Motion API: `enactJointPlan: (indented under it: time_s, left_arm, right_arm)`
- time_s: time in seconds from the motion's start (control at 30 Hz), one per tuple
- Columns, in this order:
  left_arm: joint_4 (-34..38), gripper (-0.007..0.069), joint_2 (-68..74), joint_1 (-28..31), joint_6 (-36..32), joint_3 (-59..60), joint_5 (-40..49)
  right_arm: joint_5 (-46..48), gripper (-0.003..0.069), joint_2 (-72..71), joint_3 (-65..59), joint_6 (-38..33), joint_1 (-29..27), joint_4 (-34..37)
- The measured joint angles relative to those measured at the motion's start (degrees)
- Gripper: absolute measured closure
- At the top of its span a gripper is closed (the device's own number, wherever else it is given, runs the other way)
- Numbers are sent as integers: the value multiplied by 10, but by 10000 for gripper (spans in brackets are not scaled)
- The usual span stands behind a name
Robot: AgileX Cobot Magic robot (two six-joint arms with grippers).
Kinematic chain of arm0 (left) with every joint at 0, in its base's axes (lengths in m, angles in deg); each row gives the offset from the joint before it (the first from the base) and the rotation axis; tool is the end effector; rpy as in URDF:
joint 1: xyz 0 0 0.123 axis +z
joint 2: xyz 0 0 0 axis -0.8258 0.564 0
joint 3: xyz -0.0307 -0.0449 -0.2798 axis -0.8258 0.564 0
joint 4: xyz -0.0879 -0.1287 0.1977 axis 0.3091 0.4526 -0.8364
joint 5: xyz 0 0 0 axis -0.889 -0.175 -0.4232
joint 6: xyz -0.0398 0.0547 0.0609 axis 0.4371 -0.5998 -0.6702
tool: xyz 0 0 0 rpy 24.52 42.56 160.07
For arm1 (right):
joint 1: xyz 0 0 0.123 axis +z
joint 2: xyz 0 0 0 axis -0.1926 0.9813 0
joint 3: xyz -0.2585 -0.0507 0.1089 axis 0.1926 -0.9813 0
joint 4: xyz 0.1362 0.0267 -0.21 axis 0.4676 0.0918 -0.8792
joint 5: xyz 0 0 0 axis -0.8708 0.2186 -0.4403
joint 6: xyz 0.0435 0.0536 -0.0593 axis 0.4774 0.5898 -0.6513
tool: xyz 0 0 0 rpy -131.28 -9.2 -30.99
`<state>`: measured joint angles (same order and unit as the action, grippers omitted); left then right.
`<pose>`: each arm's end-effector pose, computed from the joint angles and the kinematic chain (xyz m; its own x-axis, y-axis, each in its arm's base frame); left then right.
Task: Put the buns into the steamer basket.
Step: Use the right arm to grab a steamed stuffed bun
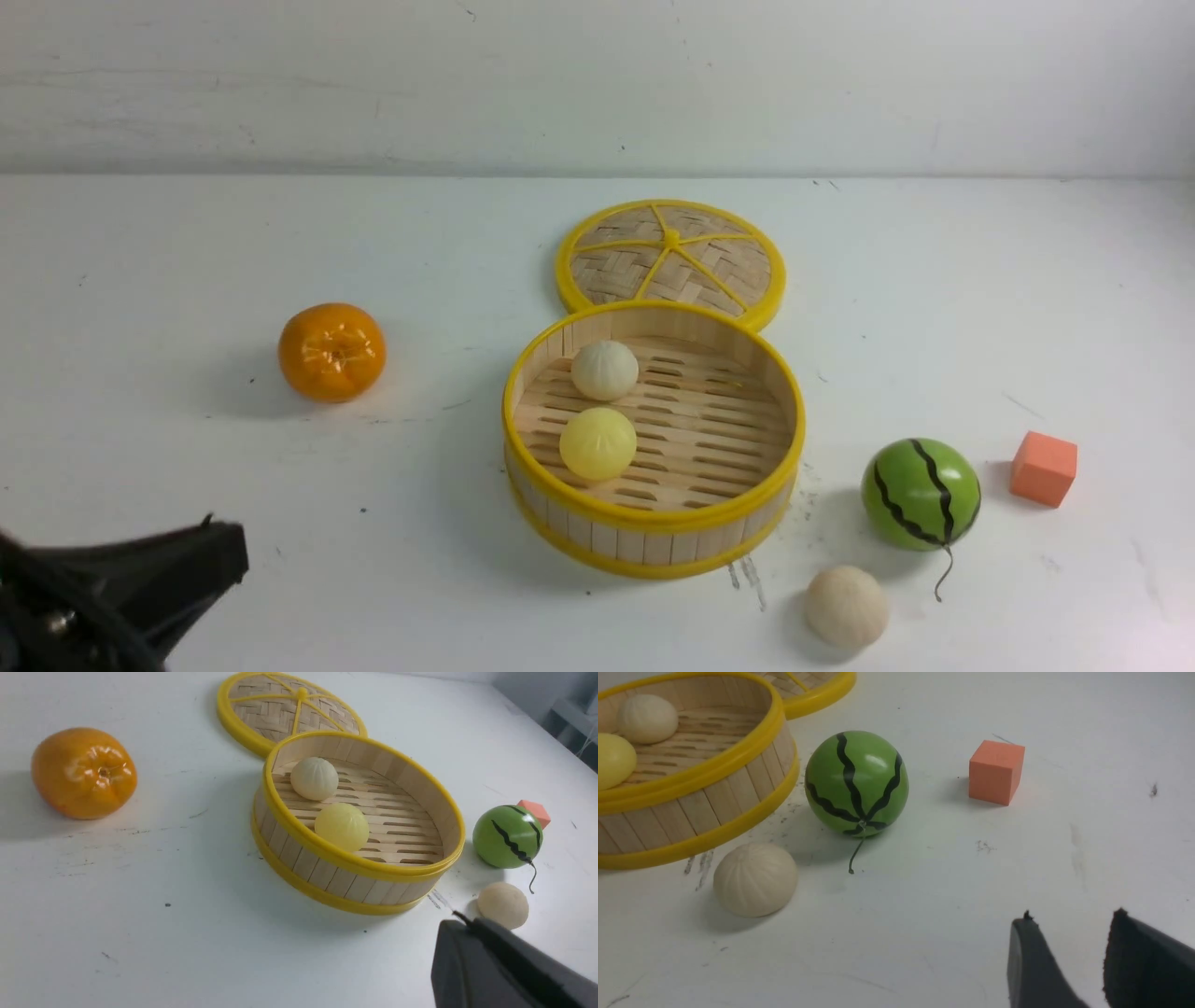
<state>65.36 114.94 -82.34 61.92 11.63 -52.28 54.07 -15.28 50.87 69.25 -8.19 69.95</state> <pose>0.0946 -0.0532 0.2732 -0.3763 -0.1434 -0.9153 0.4027 0.8644 -0.3010 0.0519 0.0041 0.1730 -0.3073 0.0680 -0.9492 -0.0405 0.9956 0.0844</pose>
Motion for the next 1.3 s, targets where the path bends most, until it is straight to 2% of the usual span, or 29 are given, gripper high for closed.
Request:
enactJointPlan:
  time_s: [0.23,0.77,0.87,0.93,0.97,1.0,1.13,1.2,1.27,1.3]
  left_arm:
    - [5,638,-47,0,0,72,-47]
    - [8,638,-47,0,0,103,-31]
    - [8,638,-47,0,0,103,-31]
    - [8,638,-47,0,0,103,-31]
    - [8,638,-47,0,0,103,-31]
    - [8,638,-47,0,0,103,-31]
    - [8,638,-47,0,0,103,-31]
    - [8,638,-47,0,0,103,-31]
    - [8,637,-47,0,0,103,-31]
    - [8,637,-47,0,0,103,-31]
  right_arm:
    - [0,419,0,0,0,0,-3]
    - [-14,419,0,-2,4,0,-16]
    - [-40,419,0,-6,30,0,23]
    - [-86,419,0,-6,86,0,113]
    - [-86,419,0,-6,90,0,113]
    - [-111,419,0,-6,114,0,162]
    - [-159,424,0,-4,134,0,235]
    - [-126,444,5,21,132,6,261]
    - [-13,483,67,97,97,24,266]
    - [-3,487,75,105,87,26,266]
